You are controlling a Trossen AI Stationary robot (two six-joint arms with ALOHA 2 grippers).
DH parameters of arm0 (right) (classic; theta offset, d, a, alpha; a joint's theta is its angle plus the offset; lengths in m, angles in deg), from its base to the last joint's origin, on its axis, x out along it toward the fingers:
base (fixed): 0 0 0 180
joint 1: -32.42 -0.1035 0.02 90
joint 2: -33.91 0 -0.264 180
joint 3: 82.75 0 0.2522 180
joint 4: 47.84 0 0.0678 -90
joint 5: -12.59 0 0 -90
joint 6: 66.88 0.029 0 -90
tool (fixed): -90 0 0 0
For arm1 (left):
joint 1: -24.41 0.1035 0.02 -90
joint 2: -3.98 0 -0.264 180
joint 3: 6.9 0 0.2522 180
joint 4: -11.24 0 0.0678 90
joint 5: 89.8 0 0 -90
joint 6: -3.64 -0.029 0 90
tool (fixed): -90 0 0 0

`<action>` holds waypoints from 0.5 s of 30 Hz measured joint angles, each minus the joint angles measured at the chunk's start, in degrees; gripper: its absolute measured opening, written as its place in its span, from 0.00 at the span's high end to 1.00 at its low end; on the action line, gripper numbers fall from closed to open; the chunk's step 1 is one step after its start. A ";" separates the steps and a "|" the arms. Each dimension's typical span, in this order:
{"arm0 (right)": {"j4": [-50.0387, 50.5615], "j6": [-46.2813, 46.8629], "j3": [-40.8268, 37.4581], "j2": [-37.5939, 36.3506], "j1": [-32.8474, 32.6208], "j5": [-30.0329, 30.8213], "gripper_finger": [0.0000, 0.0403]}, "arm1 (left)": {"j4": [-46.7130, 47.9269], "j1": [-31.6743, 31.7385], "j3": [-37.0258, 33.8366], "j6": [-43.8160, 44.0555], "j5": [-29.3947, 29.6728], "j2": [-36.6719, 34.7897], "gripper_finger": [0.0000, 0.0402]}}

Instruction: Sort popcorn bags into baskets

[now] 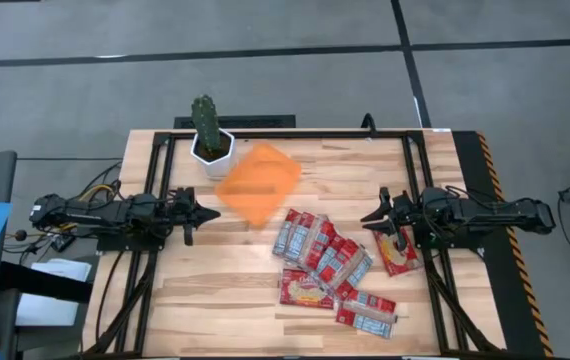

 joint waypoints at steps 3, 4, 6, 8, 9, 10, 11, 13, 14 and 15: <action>0.00 0.00 0.00 0.00 0.00 -0.01 0.73 | 0.00 0.01 0.02 0.00 0.01 0.01 1.00; 0.02 0.00 0.02 0.00 0.00 -0.01 0.73 | 0.00 0.01 0.02 0.00 0.00 0.01 1.00; 0.00 0.00 0.02 0.00 0.01 0.01 0.73 | 0.00 0.01 0.02 0.00 0.00 -0.01 1.00; 0.01 0.00 0.01 -0.02 0.01 0.02 0.73 | 0.00 0.00 0.02 0.00 0.00 0.00 1.00; 0.01 0.00 0.02 0.00 -0.02 -0.01 0.73 | 0.00 0.01 0.02 0.00 0.00 -0.02 1.00; -0.01 0.00 0.00 -0.02 0.00 -0.01 0.73 | 0.00 0.00 0.01 0.00 0.01 0.01 1.00; 0.01 0.00 0.00 0.00 0.00 0.00 0.73 | 0.00 0.01 0.00 0.00 0.01 0.00 1.00; 0.02 0.00 0.00 0.00 -0.02 0.01 0.73 | -0.24 -0.01 0.00 0.18 0.05 0.01 1.00; 0.00 0.00 0.00 0.00 -0.02 0.00 0.73 | -0.71 0.00 0.00 0.72 0.17 0.01 1.00; 0.02 0.00 0.00 -0.01 -0.01 0.02 0.73 | -1.20 -0.01 0.01 1.58 0.35 0.01 1.00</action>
